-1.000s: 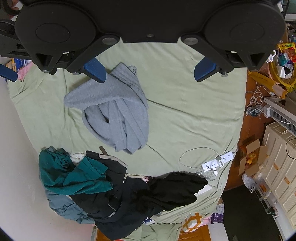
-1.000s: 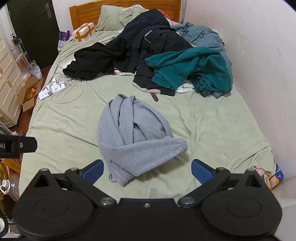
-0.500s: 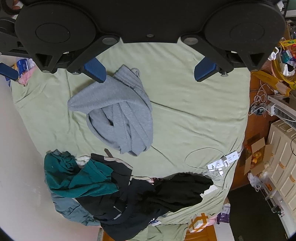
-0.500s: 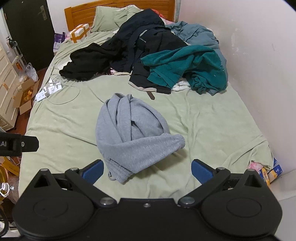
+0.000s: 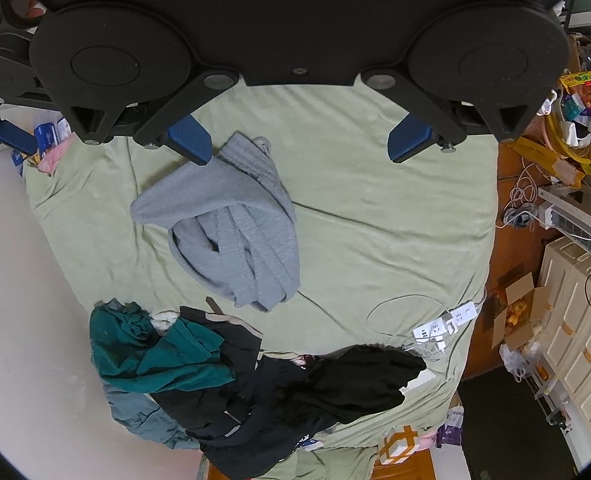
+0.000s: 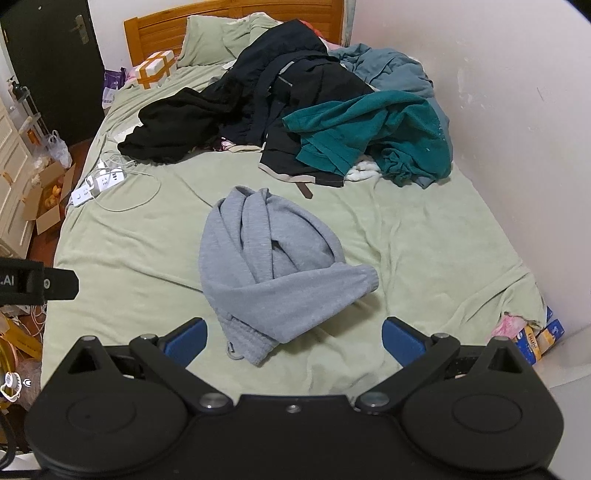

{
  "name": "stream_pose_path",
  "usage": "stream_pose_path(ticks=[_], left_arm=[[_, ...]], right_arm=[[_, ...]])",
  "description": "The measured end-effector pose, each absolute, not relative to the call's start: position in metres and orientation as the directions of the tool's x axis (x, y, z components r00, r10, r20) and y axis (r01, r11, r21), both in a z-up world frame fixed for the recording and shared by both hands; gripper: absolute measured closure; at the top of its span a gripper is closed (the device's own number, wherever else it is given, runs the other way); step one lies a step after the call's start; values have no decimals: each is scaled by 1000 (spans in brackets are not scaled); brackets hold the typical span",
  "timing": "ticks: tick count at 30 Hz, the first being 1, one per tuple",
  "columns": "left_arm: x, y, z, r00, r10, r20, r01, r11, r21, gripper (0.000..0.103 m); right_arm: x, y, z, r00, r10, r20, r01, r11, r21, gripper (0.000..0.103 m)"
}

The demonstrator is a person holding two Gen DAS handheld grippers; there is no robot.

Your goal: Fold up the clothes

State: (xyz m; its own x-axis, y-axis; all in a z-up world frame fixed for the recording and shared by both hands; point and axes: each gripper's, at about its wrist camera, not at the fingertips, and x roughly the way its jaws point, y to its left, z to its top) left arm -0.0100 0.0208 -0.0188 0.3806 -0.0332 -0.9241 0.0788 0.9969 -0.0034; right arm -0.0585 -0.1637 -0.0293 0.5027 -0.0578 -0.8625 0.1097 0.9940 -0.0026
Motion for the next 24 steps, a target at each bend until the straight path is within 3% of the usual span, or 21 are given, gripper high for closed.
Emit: stream_pose_path(ticks=[24], left_arm=[[-1, 78, -27, 346, -81, -935, 98, 994, -50, 0]], right_arm=[[-70, -127, -32, 517, -111, -848, 148, 988, -39, 1]])
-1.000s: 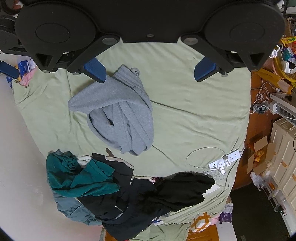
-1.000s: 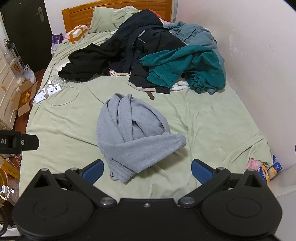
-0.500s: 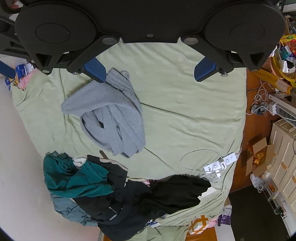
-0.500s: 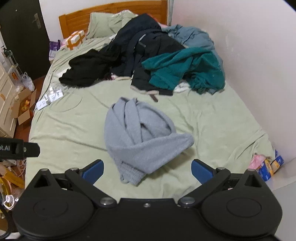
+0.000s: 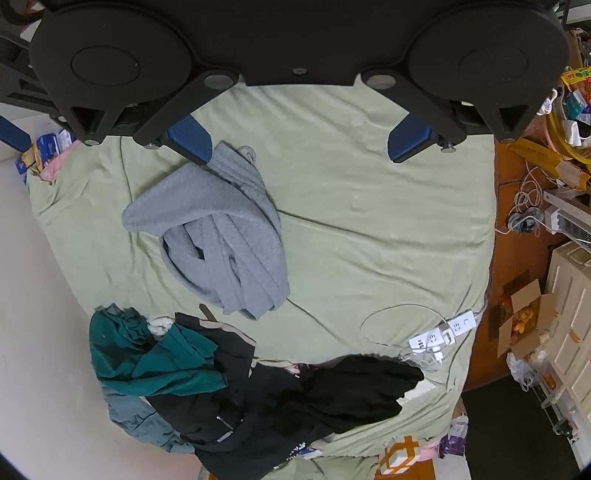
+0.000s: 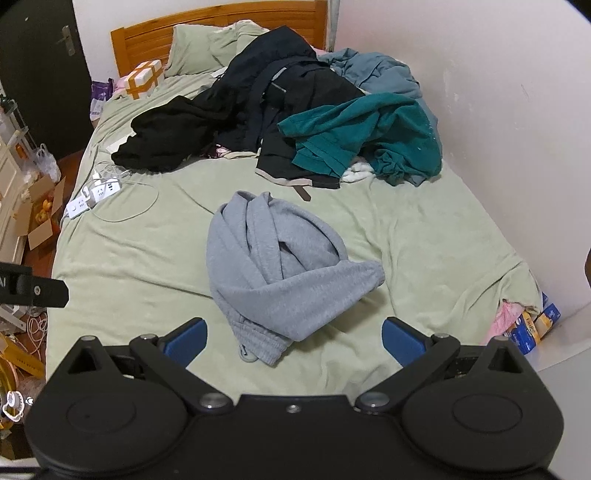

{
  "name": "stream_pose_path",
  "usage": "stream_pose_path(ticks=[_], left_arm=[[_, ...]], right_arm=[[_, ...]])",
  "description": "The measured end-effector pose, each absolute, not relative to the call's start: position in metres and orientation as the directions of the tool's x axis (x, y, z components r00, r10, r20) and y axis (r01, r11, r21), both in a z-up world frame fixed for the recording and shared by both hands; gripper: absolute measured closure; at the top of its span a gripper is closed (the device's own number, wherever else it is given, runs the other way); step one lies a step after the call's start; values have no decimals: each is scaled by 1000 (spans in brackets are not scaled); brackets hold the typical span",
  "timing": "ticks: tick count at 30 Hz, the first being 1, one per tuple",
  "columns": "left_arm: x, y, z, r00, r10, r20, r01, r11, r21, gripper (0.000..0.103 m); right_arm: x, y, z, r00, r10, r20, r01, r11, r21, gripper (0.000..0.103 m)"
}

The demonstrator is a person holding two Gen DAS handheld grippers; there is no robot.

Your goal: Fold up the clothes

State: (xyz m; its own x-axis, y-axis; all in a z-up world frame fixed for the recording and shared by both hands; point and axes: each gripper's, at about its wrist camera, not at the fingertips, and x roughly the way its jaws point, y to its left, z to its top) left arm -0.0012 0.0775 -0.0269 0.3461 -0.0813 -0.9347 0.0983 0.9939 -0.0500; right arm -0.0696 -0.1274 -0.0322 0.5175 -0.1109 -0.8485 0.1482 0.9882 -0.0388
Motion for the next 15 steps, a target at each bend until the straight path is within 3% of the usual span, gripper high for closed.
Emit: stream_pose_path(ticks=[7, 15], left_arm=[[8, 90, -36, 412, 7, -911, 90, 995, 48, 0], [25, 119, -60, 416, -27, -909, 36, 999, -13, 0]], right_arm=[[-60, -134, -55, 494, -109, -863, 106, 992, -65, 1], [-55, -140, -88, 459, -116, -881, 70, 993, -94, 1]])
